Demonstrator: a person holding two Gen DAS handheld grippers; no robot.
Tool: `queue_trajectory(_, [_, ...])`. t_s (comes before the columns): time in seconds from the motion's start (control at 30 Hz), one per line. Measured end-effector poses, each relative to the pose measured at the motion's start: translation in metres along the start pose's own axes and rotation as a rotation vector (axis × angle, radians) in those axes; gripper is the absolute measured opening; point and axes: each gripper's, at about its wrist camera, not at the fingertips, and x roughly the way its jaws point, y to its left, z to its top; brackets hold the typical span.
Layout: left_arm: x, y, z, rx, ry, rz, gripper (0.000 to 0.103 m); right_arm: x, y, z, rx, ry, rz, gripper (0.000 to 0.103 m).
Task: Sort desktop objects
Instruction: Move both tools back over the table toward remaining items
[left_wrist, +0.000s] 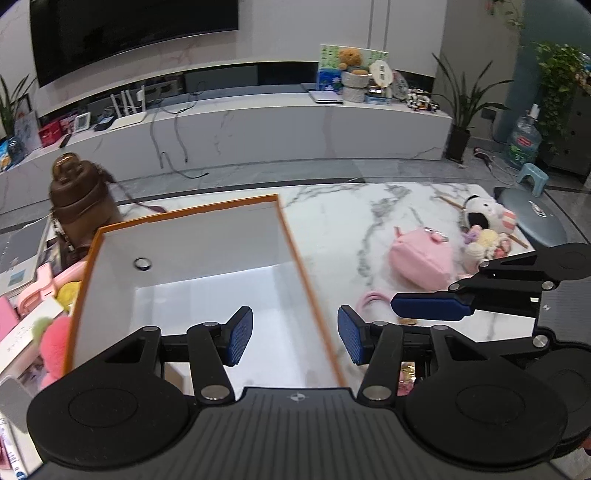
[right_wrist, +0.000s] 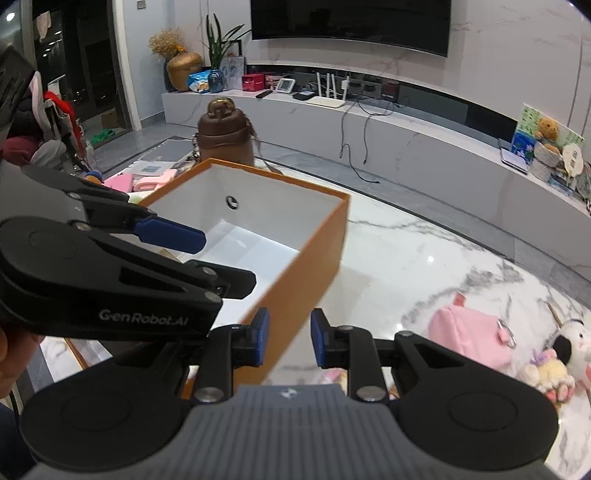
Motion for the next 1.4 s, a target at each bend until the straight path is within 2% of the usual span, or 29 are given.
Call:
queue_trajectory(0.47, [0.01,-0.069,-0.008,0.138,-0.002,-0.06,0.06,-0.021,-0.051,-0.042,0.034,0.061,-0.075,0.026])
queue_trajectory(0.73, [0.031,-0.104,-0.018,0.199,0.029,-0.044,0.06,-0.032,-0.097,-0.079,0.107,0.103,-0.147,0.027])
queue_trajectory(0.83, [0.045,-0.112,-0.02,0.204,0.068,-0.05,0.06,-0.035,-0.111,-0.088,0.133,0.11,-0.165,0.027])
queue_trajectory(1.07, [0.073,-0.126,-0.032,0.22,0.137,-0.015,0.06,-0.043,-0.137,-0.099,0.181,0.101,-0.191,0.029])
queue_trajectory(1.27, [0.084,-0.124,-0.036,0.193,0.174,-0.022,0.06,-0.046,-0.158,-0.102,0.226,0.092,-0.226,0.036])
queue_trajectory(1.4, [0.091,-0.121,-0.037,0.188,0.186,-0.017,0.06,-0.042,-0.165,-0.103,0.239,0.092,-0.245,0.049])
